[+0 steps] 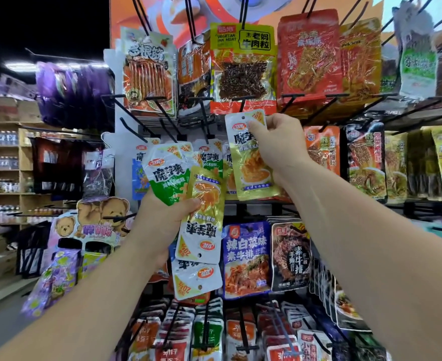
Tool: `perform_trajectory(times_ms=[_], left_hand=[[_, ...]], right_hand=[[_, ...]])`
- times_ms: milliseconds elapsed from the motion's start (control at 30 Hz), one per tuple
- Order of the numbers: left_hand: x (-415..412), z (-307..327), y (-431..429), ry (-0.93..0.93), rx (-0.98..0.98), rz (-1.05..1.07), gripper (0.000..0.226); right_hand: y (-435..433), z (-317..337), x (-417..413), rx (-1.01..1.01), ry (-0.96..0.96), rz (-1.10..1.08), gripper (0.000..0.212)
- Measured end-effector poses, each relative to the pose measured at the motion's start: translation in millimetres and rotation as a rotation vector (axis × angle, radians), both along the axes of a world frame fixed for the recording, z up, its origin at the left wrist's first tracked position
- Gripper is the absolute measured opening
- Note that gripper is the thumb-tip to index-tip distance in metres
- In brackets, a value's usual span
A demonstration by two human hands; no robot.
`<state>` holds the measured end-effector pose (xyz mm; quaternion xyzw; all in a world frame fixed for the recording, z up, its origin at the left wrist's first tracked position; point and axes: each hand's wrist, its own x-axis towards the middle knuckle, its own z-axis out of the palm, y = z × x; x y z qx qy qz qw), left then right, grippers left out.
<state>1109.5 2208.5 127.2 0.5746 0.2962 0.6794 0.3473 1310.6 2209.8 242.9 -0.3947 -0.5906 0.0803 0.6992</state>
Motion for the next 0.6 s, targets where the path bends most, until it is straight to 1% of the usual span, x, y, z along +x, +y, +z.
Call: perform_trajectory(times_ms=[100, 200, 300, 467, 600], left_hand=[[0, 1, 2, 0.002, 0.001, -0.013, 0.043], [0, 0, 2, 0.002, 0.007, -0.019, 0.038], [0, -1, 2, -0.002, 0.002, -0.019, 0.036], [0, -2, 1, 0.002, 0.021, -0.032, 0.037], [0, -3, 1, -0.005, 0.030, -0.042, 0.032]], right_hand=[[7, 7, -4, -0.022, 0.018, -0.028, 0.040], [13, 9, -7, -0.057, 0.045, -0.018, 0.046], [17, 7, -10, -0.066, 0.036, -0.031, 0.049], [20, 7, -10, 0.009, 0.040, -0.065, 0.052], [20, 9, -6, 0.024, 0.004, -0.083, 0.048]])
